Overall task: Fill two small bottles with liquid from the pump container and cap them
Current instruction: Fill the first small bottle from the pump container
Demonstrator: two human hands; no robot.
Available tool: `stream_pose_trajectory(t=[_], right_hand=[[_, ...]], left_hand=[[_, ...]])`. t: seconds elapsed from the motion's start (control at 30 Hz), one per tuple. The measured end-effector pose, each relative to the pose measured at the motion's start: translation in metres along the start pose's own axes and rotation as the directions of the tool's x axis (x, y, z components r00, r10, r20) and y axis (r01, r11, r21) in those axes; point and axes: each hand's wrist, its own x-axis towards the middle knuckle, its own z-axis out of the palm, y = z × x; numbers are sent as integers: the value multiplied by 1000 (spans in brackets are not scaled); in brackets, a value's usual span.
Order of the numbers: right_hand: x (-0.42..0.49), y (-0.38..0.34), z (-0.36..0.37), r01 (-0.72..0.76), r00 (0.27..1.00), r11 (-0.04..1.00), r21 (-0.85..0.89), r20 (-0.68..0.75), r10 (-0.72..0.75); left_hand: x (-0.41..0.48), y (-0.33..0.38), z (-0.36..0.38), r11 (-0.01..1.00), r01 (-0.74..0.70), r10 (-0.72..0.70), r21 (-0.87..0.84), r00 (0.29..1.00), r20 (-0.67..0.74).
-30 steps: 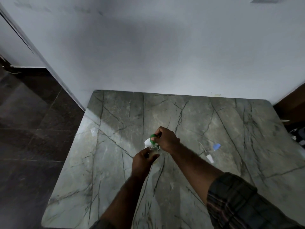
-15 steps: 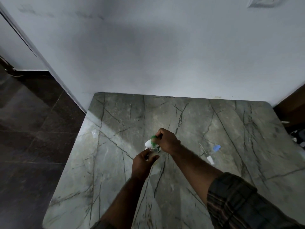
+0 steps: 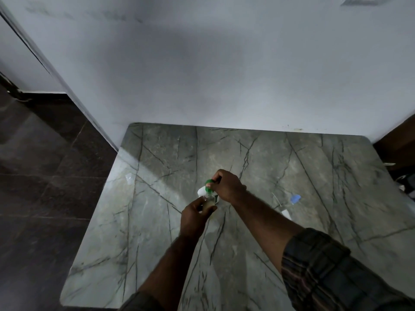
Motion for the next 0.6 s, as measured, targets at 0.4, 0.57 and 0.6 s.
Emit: stream_pose_trajectory(t=[0.4,0.57,0.6], right_hand=[[2,0,-3,40,999,999,9,33,-40],[0,5,1,38,999,999,1,21,-38],[0,8,3,30,999,1000,-2,17,-29]], left_hand=[[2,0,-1,1000,0,0,6,1000,9],[3,-3,0,1000,-1,1,-1,1000,23],[3,-5,2,1000,3,-3,-7,1000,30]])
